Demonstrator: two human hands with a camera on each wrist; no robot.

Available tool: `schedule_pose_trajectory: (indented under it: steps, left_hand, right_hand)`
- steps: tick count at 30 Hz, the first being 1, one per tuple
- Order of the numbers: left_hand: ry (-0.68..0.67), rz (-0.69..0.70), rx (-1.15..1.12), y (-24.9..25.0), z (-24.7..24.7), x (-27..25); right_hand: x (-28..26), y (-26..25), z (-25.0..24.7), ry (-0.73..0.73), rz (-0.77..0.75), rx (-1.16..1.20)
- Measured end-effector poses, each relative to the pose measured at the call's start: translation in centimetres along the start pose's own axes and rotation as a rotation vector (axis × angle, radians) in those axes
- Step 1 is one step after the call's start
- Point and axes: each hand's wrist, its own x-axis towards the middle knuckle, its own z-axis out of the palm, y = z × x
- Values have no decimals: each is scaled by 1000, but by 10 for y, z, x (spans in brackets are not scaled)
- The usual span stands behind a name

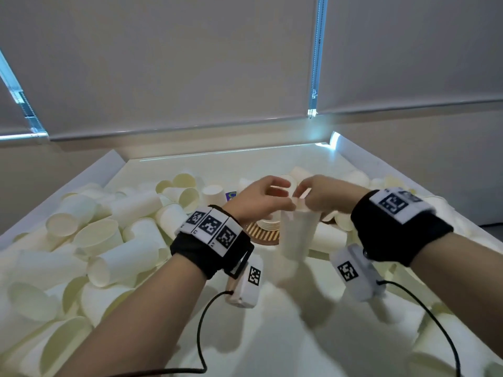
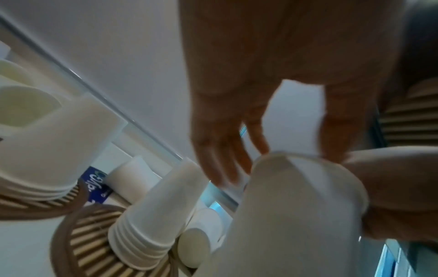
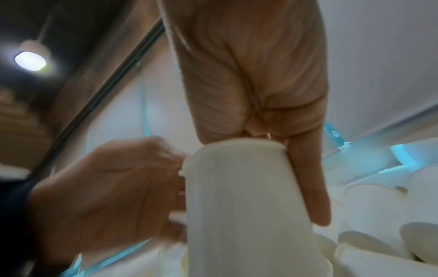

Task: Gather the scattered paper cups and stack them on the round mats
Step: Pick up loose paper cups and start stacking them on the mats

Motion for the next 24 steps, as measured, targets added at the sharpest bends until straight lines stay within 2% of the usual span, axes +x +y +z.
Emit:
schedule_pose_trajectory:
  steps: [2,3,6,8,9,11,13,15,20,24]
  left_hand:
    - [-113,-25,-64,0,6,-5]
    - [-126,-35,-44,-2,9,-6]
    - [-77,-50,112,-12,18,-10]
    - [-17,-68,126,-16,20,-13]
    - [14,-82,138,-18,18,-13]
    - [63,-136,185,-24,10,-15]
    - [96,-181,225,-28,4,-17]
    - [92,-199,254,-31,0,-18]
    - [31,-237,258,-33,-8,-22]
    - [-25,-277,295,-36,-12,-28]
  right_hand:
    - [-4,4,-10,22,60,206]
    - [-6,6,-11,12,76,291]
    - [-8,11,-7,21,80,495]
    - [-4,16,-2,52,88,569]
    - [-2,19,2,68,82,511]
    - [1,26,10,49,26,181]
    - [1,30,22,-41,-79,-189]
    - [4,34,36,-106,-170,-460]
    - [11,28,45,-139,-171,-751]
    - [9,20,37,-109,-146,-819]
